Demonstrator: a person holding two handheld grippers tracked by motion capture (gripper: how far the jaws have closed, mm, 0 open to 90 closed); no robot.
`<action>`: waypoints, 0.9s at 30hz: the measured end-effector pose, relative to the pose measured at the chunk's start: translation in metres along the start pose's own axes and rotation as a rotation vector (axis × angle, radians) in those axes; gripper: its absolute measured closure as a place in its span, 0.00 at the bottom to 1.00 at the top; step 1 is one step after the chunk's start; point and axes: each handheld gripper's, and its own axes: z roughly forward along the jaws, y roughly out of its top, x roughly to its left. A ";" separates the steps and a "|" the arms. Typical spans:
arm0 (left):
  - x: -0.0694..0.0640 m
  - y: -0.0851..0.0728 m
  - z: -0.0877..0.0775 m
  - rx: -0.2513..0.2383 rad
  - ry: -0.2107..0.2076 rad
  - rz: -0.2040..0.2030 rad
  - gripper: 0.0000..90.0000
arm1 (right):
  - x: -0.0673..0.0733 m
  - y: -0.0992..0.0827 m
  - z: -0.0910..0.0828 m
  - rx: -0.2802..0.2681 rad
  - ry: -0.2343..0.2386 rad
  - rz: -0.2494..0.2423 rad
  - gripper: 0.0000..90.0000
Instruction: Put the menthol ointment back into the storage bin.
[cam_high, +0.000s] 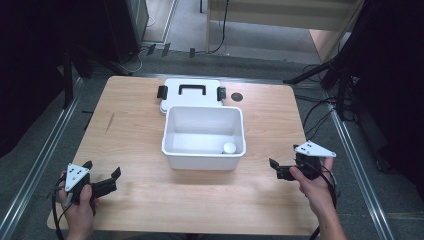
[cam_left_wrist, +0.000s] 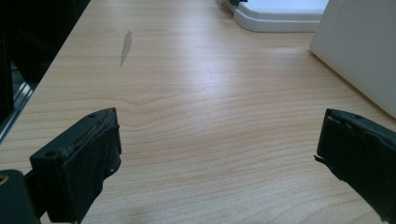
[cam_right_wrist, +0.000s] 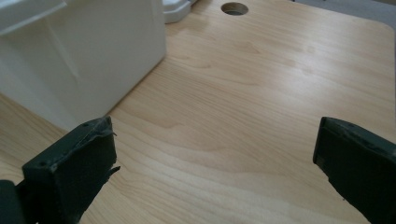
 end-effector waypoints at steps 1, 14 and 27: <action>0.000 0.000 0.000 0.000 0.002 0.002 0.00 | -0.002 -0.005 -0.001 -0.006 -0.005 0.013 0.00; -0.001 0.000 0.000 0.003 0.005 0.008 0.00 | -0.026 -0.073 -0.020 -0.024 -0.083 0.141 0.00; -0.001 0.000 0.000 0.001 0.007 0.002 0.00 | -0.030 -0.101 -0.042 -0.083 -0.156 0.170 0.00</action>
